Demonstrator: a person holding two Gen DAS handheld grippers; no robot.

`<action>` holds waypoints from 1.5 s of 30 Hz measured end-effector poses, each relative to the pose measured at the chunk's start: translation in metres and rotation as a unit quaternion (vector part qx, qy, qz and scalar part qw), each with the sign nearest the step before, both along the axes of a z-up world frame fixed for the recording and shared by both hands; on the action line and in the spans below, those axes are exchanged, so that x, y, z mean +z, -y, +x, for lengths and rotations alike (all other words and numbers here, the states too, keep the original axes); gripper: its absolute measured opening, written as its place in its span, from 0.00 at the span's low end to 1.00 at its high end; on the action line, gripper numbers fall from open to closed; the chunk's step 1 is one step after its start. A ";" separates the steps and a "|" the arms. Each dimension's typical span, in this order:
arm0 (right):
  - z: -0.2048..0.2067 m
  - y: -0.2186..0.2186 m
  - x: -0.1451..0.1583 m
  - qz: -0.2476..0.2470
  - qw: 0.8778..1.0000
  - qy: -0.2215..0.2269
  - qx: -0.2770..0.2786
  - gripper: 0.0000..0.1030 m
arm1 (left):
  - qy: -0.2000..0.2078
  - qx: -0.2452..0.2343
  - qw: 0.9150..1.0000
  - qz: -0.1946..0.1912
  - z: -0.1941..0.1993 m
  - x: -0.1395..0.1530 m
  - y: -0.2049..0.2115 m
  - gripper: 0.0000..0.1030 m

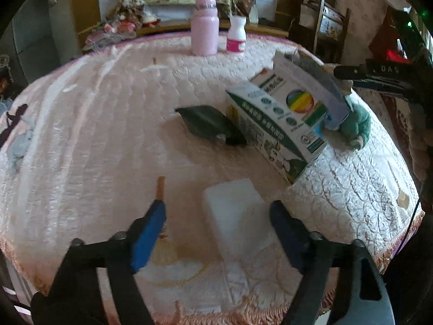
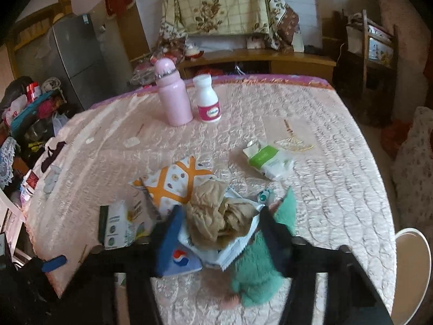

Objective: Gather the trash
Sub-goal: 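Grasp the green towel with the right tool while the left tool grasps the white sponge, then carry towel and sponge over the cream bucket and open both tools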

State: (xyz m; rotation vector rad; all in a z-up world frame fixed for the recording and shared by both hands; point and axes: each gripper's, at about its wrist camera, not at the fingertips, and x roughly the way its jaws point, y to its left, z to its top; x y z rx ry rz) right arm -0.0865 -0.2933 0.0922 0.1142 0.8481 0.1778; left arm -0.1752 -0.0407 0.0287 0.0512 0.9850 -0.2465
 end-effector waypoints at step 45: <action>-0.022 0.068 -0.057 0.054 0.992 -0.095 -0.068 0.48 | 0.034 -0.080 0.992 -0.091 -0.011 0.066 0.061 0.35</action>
